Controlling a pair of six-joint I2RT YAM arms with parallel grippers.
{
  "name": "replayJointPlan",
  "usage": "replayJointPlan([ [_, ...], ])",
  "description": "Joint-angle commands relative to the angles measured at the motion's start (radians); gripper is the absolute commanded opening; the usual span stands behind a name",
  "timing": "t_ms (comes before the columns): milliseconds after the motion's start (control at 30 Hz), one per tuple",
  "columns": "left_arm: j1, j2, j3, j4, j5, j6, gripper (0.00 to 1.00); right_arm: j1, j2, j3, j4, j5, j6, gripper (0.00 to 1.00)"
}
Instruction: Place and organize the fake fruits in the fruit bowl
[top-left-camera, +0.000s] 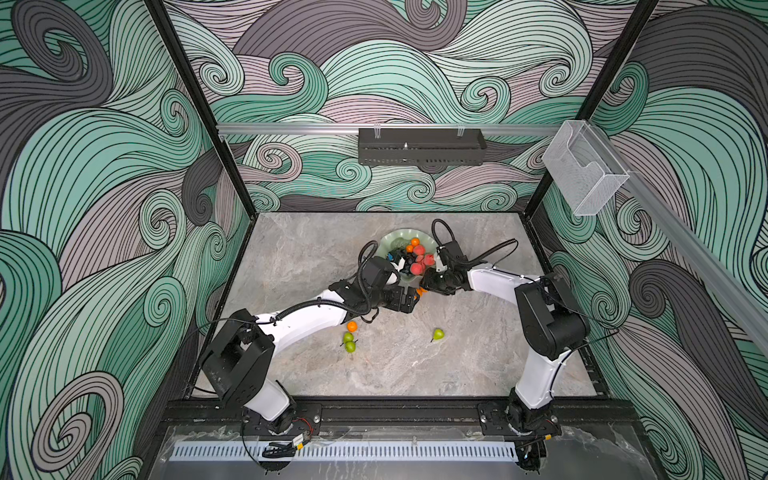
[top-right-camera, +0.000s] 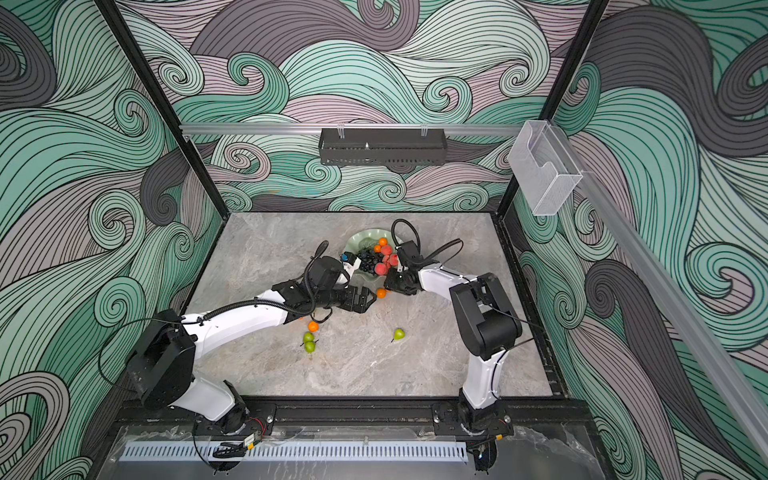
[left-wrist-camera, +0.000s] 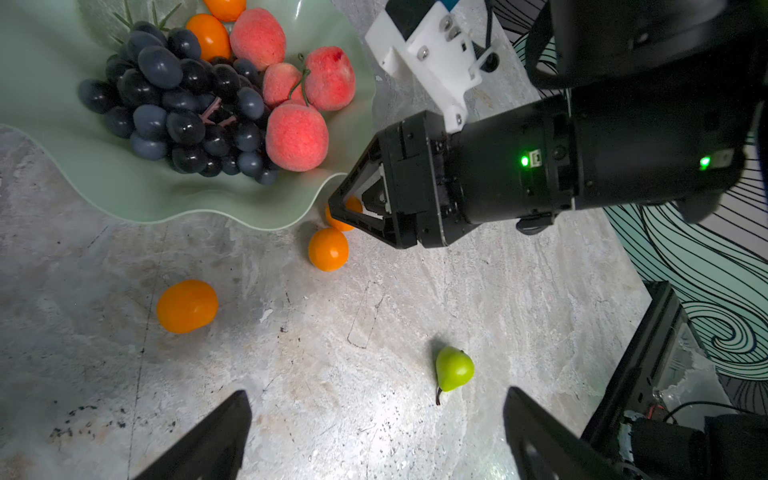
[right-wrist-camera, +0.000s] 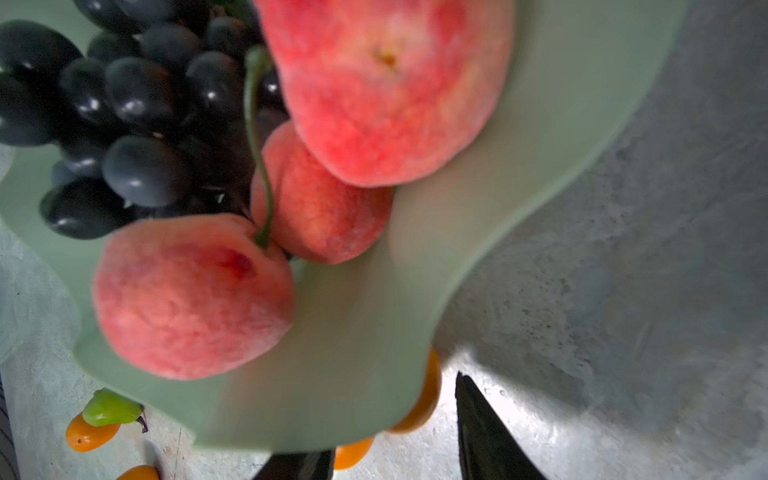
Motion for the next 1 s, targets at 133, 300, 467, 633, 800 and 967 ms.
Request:
replayJointPlan([
  [133, -0.006, 0.006, 0.038, -0.014, -0.009, 0.018, 0.97, 0.003, 0.050, 0.057, -0.035, 0.006, 0.013, 0.47],
  [300, -0.006, 0.004, 0.036, -0.014, -0.011, 0.019, 0.97, 0.005, 0.071, 0.069, -0.050, 0.006, 0.015, 0.47],
  [467, -0.006, 0.007, 0.036, -0.012, -0.008, 0.018, 0.97, 0.006, 0.085, 0.080, -0.067, 0.006, 0.013, 0.46],
  [633, -0.006, 0.014, 0.044, -0.010, -0.003, 0.015, 0.97, 0.006, 0.100, 0.090, -0.082, 0.004, 0.010, 0.45],
  [800, -0.006, 0.017, 0.044, -0.011, -0.001, 0.015, 0.97, 0.006, 0.104, 0.090, -0.087, 0.004, 0.009, 0.42],
  [967, -0.006, 0.016, 0.042, -0.011, -0.001, 0.011, 0.97, 0.006, 0.096, 0.087, -0.090, 0.004, 0.007, 0.40],
])
